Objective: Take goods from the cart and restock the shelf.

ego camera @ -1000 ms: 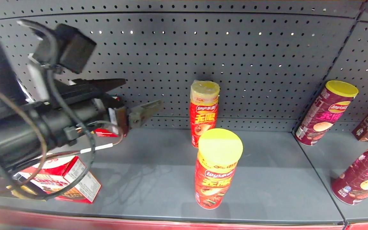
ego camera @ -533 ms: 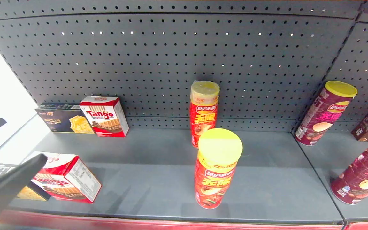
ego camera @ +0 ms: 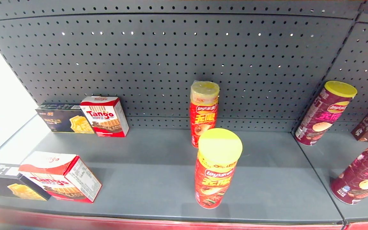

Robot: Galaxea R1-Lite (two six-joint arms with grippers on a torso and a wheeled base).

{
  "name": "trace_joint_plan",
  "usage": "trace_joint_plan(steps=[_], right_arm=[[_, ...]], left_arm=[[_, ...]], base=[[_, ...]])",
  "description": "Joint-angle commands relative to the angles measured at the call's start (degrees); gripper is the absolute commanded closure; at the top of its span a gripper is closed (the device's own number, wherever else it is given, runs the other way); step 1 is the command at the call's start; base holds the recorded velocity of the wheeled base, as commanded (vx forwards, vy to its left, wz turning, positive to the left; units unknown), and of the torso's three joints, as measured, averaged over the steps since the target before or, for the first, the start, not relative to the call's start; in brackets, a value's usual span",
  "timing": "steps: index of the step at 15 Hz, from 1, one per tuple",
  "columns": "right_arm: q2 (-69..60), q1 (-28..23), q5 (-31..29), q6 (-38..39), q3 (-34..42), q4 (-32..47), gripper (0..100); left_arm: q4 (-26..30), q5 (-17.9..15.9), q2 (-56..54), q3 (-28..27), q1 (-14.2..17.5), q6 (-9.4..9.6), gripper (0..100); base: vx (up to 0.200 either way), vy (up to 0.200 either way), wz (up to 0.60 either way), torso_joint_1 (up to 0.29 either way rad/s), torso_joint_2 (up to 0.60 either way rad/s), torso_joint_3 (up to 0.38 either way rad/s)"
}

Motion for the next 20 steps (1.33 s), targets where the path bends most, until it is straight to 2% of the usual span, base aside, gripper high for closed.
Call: trace_joint_plan(steps=[1,2,6,7,8,9,11,12,13,14,15,16,20], right_arm=[[0.09,0.02,-0.02,-0.02,0.00,-0.02,0],[0.09,0.02,-0.02,-0.02,0.00,-0.02,0],[0.09,0.02,-0.02,-0.02,0.00,-0.02,0],[0.09,0.02,-0.02,-0.02,0.00,-0.02,0],[0.09,0.02,-0.02,-0.02,0.00,-0.02,0],[0.09,0.02,0.07,-0.02,0.00,-0.02,0],[0.09,0.02,-0.02,-0.02,0.00,-0.02,0],[0.09,0.02,0.07,-0.02,0.00,-0.02,0],[0.09,0.02,-0.02,-0.02,0.00,-0.02,0],[0.09,0.02,-0.02,-0.02,0.00,-0.02,0],[0.09,0.02,0.07,-0.02,0.00,-0.02,0],[0.09,0.02,-0.02,-0.02,0.00,-0.02,0],[0.97,0.54,0.59,-0.37,0.00,0.07,0]], left_arm=[[4.32,-0.28,-7.88,0.62,-1.45,0.27,0],[7.22,-0.19,-7.88,0.62,-1.36,0.44,0],[7.13,-0.36,-7.88,0.62,-1.36,0.44,0],[7.13,-0.54,-7.88,0.62,-1.36,-0.17,0],[7.22,-2.74,-7.88,0.62,-1.45,-1.05,0],[7.57,-3.53,-7.88,0.53,-1.28,-1.58,0],[7.92,7.55,-7.88,0.27,-0.84,-1.14,0],[8.62,16.42,-5.24,0.62,0.48,0.88,0],[11.00,18.89,-5.06,0.53,0.57,0.53,0],[10.82,17.30,-5.41,0.53,0.22,0.88,0],[10.82,14.93,-7.35,0.53,-1.54,1.76,0],[10.82,12.73,-7.88,0.45,-1.45,1.67,0],[10.82,11.85,-7.88,0.53,-1.45,1.67,0]], base=[[0.000,0.000,0.00,0.000,0.00,0.000],[0.000,0.000,0.00,0.000,0.00,0.000],[0.000,0.000,0.00,0.000,0.00,0.000],[0.000,0.000,0.00,0.000,0.00,0.000],[0.000,0.000,0.00,0.000,0.00,0.000],[0.000,0.000,0.00,0.000,0.00,0.000],[0.000,0.000,0.00,0.000,0.00,0.000],[0.000,0.000,0.00,0.000,0.00,0.000],[0.000,0.000,0.00,0.000,0.00,0.000],[0.000,0.000,0.00,0.000,0.00,0.000],[0.000,0.000,0.00,0.000,0.00,0.000],[0.000,0.000,0.00,0.000,0.00,0.000],[0.000,0.000,0.00,0.000,0.00,0.000]])
